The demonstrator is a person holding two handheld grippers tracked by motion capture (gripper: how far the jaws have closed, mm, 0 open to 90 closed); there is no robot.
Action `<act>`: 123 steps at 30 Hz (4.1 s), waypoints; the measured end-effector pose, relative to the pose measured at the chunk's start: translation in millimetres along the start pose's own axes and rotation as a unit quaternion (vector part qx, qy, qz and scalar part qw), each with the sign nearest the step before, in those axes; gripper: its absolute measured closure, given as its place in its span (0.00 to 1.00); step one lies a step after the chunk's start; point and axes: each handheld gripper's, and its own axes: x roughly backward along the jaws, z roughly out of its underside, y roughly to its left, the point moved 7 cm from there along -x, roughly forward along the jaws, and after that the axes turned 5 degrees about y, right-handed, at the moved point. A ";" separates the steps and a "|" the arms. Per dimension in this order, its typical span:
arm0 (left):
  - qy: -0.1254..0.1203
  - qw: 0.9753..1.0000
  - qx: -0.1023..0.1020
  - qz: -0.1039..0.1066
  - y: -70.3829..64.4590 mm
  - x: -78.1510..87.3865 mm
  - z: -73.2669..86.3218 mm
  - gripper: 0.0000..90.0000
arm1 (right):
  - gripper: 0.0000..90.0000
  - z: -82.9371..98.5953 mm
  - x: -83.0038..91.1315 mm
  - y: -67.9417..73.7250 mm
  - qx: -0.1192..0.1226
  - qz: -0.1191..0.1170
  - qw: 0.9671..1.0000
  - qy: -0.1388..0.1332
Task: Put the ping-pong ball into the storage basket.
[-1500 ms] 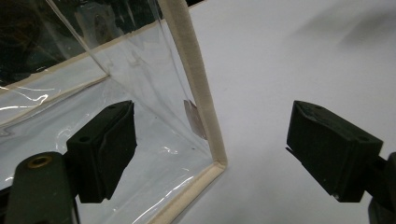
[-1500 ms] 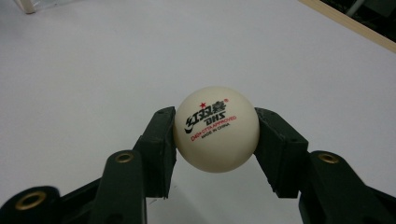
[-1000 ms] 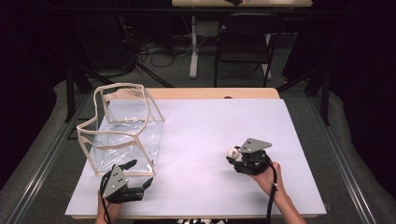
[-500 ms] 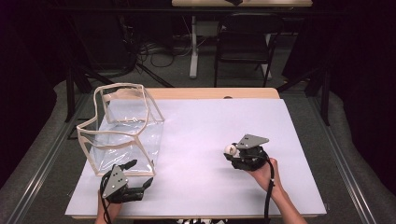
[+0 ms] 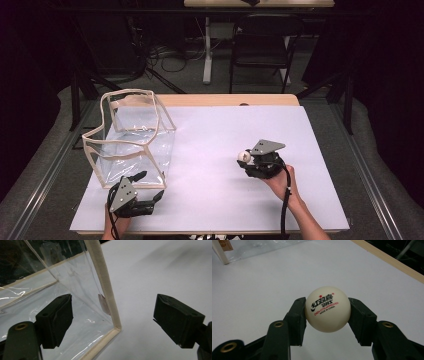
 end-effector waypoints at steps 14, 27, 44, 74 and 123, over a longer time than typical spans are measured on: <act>0.001 1.000 0.000 0.000 0.0 0.0 0.1 0.18 | 0.57 -11.4 -1.2 -3.6 0.004 0.001 1.000 -0.007; 0.001 1.000 -0.001 -0.001 0.0 0.2 0.2 0.18 | 0.57 -19.0 -4.8 -5.9 0.006 -0.001 1.000 -0.011; 0.000 1.000 -0.001 0.000 -0.4 -0.7 0.1 0.18 | 0.57 -31.7 -5.6 -6.3 0.016 0.000 1.000 -0.016; 0.000 1.000 -0.001 -0.001 -0.2 -0.6 0.0 0.18 | 0.57 -53.2 -10.7 -9.0 0.024 -0.003 0.999 -0.024; 0.000 1.000 -0.001 0.001 -0.8 -1.4 -0.3 0.18 | 0.57 -86.8 -25.4 -9.9 0.034 -0.011 0.999 -0.031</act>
